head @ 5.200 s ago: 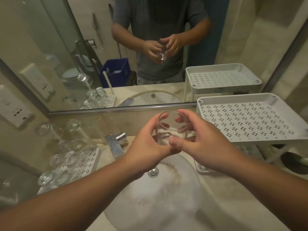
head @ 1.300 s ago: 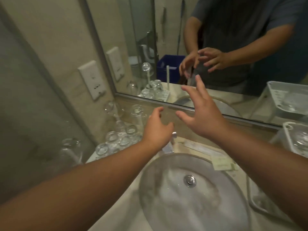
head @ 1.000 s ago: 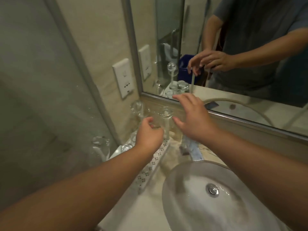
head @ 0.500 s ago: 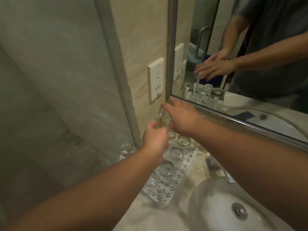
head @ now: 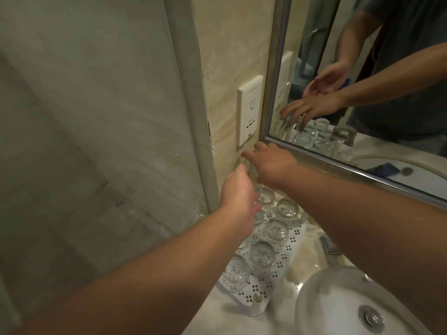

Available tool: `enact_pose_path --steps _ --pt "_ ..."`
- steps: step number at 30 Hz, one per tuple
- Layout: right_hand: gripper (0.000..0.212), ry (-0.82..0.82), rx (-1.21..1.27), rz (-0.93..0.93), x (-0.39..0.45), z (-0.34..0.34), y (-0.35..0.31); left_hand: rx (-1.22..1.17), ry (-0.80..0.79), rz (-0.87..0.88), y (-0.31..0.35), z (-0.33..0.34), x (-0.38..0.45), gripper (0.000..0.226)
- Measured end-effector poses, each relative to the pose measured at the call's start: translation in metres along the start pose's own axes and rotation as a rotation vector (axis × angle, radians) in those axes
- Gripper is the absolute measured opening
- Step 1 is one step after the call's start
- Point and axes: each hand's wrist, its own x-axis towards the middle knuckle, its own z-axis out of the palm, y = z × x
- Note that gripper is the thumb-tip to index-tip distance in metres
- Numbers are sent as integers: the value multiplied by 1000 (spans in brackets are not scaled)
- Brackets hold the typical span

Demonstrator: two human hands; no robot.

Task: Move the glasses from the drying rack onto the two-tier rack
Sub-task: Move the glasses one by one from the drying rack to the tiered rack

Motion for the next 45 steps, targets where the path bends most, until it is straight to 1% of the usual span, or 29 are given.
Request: enact_pose_path --steps 6,9,10,13,15,19,21,24,28,32,35,37,39,42,45 --pt "61 -16 0 -18 4 2 3 -16 -28 0 7 -4 -1 43" --pt "57 -21 -9 -16 5 3 3 -45 -30 -21 9 -6 -1 30" --pt "55 -22 -9 -14 5 3 3 -47 -32 -23 9 -7 -1 30" --pt "51 -21 1 -5 5 2 3 -41 -18 -23 7 -5 -1 39" --pt "52 -23 11 -3 5 1 5 -36 -18 -29 5 -4 -2 38" --pt "50 5 22 4 2 -1 10 -27 -20 -38 2 -2 -3 26" --pt "50 26 31 19 -1 -4 12 -25 -20 -39 2 -2 -4 26" --pt "57 68 56 37 -8 -11 14 -34 -30 -43 2 0 -9 25" --pt "63 172 73 22 -21 -27 17 -34 -44 -39 2 2 -15 28" --pt "62 278 78 17 -40 -51 17 -39 -38 -36 4 4 -24 21" --pt "62 337 146 15 -59 -68 16 -73 -74 -71 9 7 -34 9" --pt "61 384 187 6 -76 -77 14 -127 -140 -122 12 8 -41 15" --pt "61 430 223 8 -94 -83 12 -187 -210 -183 15 12 -47 27" --pt "62 482 292 32 -121 -87 7 -229 -273 -238 17 17 -58 58" --pt "62 527 350 58 -147 -84 2 -247 -336 -289 15 23 -69 82"
